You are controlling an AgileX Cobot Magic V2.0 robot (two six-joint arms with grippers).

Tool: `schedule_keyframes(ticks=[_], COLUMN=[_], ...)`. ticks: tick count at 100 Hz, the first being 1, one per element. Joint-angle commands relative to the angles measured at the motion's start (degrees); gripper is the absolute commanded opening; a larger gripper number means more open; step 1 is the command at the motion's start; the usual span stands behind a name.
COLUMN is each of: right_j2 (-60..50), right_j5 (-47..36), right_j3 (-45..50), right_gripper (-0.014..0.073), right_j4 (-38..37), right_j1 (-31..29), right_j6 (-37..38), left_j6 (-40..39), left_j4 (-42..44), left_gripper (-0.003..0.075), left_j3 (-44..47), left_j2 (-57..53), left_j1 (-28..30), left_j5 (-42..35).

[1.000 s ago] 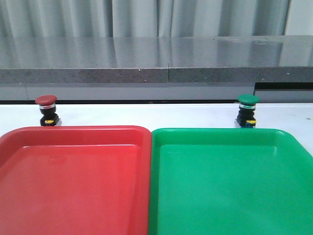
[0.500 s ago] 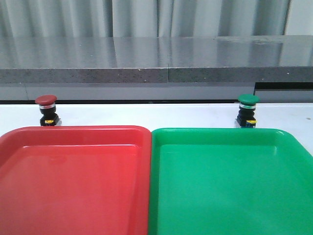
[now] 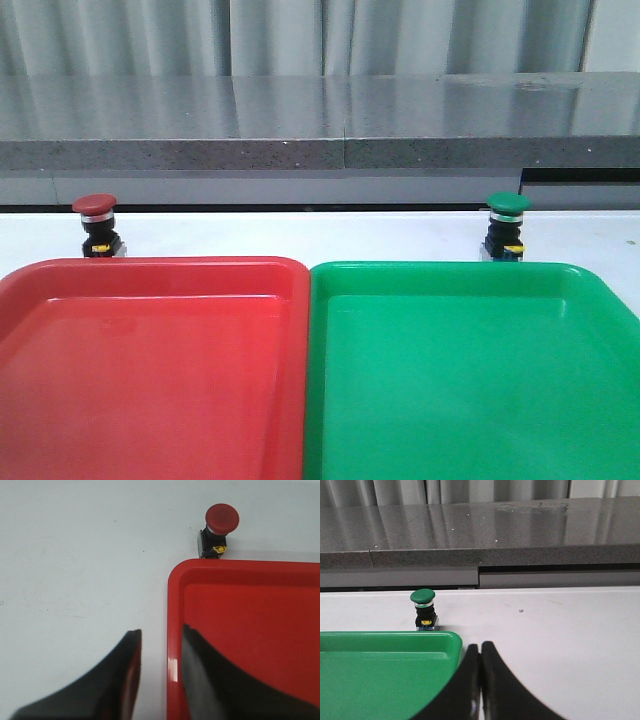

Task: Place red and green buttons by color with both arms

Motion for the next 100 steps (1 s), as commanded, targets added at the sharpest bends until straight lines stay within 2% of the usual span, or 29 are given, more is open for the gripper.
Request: schedule_keyframes(ticks=[1,8,14,47,73,100], right_j2=[-1.03,-1.03,-1.03,-1.03,-1.03,-1.03], right_j5=[-4.99,-4.99,-4.99,-4.99,-4.99,-4.99], right_j3=[-0.75,-0.75,-0.75,-0.75,-0.75,-0.75], right_gripper=[-0.0066,-0.0066,-0.0066,-0.0066,-0.0066,-0.0066], right_j4=[-0.01,-0.01,-0.01,-0.01,-0.01,-0.01], right_j1=[-0.08,-0.08,-0.08,-0.08,-0.08,-0.08], right_j6=[-0.11,-0.11,-0.11,-0.11,-0.11,-0.11], left_j6=[-0.01,-0.01,-0.01,2.38,2.38,2.38], left_j4=[-0.4,-0.4,-0.88,-4.66,-4.66,-4.66], left_gripper=[0.0484,0.0602,0.0638,0.0639,0.0639,0.0639], left_j3=[-2.02,-2.02,-2.02,-6.5,-15.92,-26.17], left_j2=[-0.63,-0.63,-0.63,3.58,15.96,29.41], left_j1=[0.17,0.17,0.17,-1.71,-7.39,-7.85], left_j5=[-2.79,-2.79,-2.79,-2.89,-2.98,-2.87])
